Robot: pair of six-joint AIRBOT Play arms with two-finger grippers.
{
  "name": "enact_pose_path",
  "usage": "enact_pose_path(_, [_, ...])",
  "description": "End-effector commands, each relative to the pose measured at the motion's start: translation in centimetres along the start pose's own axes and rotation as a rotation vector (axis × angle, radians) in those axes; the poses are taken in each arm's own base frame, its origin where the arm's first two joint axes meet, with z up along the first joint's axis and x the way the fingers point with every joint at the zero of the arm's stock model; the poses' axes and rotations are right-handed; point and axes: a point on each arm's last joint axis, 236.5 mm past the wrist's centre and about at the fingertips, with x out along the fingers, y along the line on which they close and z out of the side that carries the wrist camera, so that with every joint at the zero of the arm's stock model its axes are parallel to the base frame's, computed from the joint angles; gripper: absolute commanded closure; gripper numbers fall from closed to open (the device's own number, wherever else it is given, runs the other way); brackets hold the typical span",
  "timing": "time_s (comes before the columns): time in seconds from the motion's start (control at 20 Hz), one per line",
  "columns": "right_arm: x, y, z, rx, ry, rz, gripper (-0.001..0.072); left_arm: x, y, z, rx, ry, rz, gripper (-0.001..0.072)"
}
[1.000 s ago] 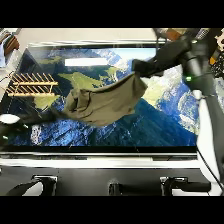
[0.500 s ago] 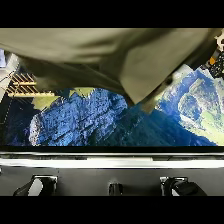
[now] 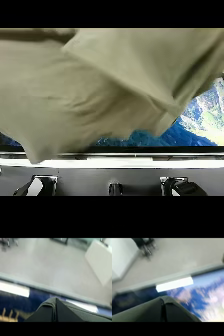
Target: Fold the clothes and pants, and hang the long-sleeved shirts on hangers.
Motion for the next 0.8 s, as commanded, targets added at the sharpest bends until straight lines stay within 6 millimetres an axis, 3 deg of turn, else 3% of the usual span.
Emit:
enact_pose_path(0.0, [12.5, -4.9, -11.7, -0.03, 0.379, -0.189, 0.068, 9.3, 5.6, -13.3, -0.055, 0.409, 0.003, 0.0694])
enact_pose_path(0.15, [21.9, -8.4, -21.2, -0.047, 0.57, -0.254, 0.068, 17.4, 9.6, -26.4, -0.016, 0.699, 0.068, 0.0694])
enact_pose_path(0.3, [28.4, -11.2, -29.0, -0.029, 0.657, -0.275, 0.0681, 24.1, 10.7, -35.6, -0.03, 0.813, 0.076, 0.0694])
enact_pose_path(0.4, [31.3, -11.9, -32.3, -0.002, 0.666, -0.257, 0.068, 27.2, 10.3, -39.3, -0.07, 0.852, 0.08, 0.0694])
enact_pose_path(0.55, [33.4, -12.9, -34.4, 0.055, 0.648, -0.271, 0.0669, 30.6, 8.3, -42.8, -0.076, 0.889, 0.05, 0.0693])
enact_pose_path(0.6, [33.5, -12.9, -34.4, 0.069, 0.643, -0.274, 0.0594, 31.2, 7.7, -43.2, -0.071, 0.895, 0.038, 0.0689])
enact_pose_path(0.65, [33.5, -12.9, -34.1, 0.101, 0.641, -0.274, 0.0455, 31.5, 7.1, -43.1, -0.072, 0.891, 0.031, 0.06])
enact_pose_path(0.7, [33.1, -12.8, -33.5, 0.144, 0.652, -0.255, 0.0392, 31.6, 6.9, -42.4, -0.078, 0.882, 0.029, 0.0288])
enact_pose_path(0.75, [32.4, -12.8, -31.9, 0.188, 0.661, -0.217, 0.0383, 31.5, 7.0, -41.4, -0.077, 0.871, 0.028, -0.0001])
